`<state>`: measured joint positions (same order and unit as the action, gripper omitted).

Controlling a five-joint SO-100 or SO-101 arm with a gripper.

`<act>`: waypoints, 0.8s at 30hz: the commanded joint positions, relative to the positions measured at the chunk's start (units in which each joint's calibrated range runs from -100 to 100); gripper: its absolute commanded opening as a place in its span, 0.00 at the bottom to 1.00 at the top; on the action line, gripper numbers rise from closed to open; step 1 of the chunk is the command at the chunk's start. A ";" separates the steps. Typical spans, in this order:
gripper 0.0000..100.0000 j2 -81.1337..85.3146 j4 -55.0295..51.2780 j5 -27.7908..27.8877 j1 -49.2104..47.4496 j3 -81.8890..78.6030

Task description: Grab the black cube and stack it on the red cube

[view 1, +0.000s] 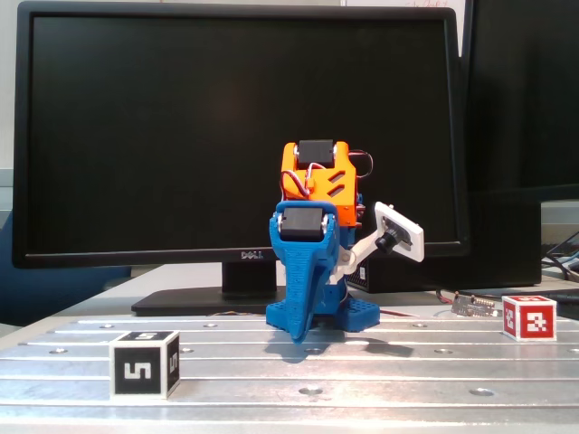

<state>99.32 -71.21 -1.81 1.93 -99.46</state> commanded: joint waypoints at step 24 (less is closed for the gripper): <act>0.01 -0.08 0.54 0.07 -0.12 0.72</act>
<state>99.32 -71.04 -1.81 1.93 -99.46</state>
